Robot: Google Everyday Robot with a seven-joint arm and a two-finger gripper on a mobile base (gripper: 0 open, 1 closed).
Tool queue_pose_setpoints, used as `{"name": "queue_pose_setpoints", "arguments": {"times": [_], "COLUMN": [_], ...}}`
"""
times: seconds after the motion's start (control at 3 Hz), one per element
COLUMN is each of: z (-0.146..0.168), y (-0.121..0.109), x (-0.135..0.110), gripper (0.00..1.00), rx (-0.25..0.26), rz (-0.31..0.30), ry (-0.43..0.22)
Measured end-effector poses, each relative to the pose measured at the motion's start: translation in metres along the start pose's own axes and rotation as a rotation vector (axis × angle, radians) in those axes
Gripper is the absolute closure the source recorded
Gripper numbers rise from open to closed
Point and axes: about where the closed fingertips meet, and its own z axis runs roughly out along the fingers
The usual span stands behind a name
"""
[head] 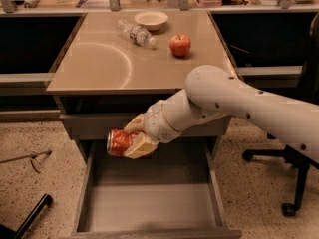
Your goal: Place coke can into middle drawer
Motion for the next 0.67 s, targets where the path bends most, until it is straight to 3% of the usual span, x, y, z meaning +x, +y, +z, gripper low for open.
{"name": "queue_pose_setpoints", "arguments": {"times": [0.33,0.67], "z": [0.022,0.081], "y": [0.006,0.027], "x": [0.025,0.086], "gripper": [1.0,1.0], "rx": [0.01,-0.007], "rz": [-0.003,0.002], "ry": [-0.056,-0.078]}}
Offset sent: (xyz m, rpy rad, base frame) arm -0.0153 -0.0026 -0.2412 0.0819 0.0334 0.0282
